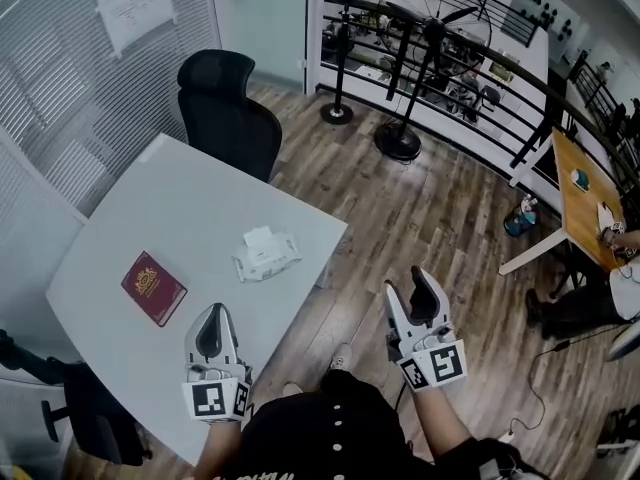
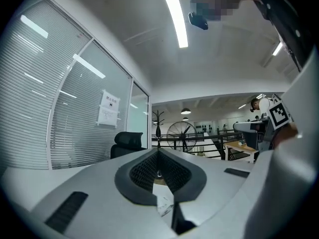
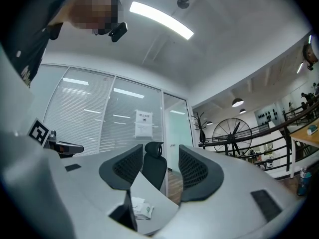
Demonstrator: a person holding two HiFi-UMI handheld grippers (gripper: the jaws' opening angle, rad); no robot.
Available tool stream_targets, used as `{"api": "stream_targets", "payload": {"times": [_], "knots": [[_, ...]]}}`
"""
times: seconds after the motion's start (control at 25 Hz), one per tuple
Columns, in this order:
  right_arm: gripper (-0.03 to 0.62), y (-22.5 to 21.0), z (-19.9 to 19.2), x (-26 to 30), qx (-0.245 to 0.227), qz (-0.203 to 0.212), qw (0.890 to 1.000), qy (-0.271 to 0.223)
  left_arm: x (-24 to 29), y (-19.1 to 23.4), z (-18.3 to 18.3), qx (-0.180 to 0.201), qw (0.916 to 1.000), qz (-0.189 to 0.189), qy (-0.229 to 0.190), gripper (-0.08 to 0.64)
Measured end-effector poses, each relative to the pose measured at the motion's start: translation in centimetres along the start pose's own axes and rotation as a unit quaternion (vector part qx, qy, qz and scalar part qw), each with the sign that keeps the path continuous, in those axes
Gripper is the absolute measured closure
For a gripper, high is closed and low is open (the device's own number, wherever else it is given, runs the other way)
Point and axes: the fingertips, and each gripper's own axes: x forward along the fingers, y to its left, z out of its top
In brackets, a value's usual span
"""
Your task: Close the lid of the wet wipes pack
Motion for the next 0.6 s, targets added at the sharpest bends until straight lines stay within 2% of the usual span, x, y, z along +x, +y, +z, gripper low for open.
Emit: {"api": "stream_targets", "payload": {"times": [0.6], "knots": [[0.370,-5.9,-1.1,4.7,0.015,0.029,0.999,0.005,6.0,-2.4,-0.7,0.000,0.9995,0.031,0.008,0.551]]}}
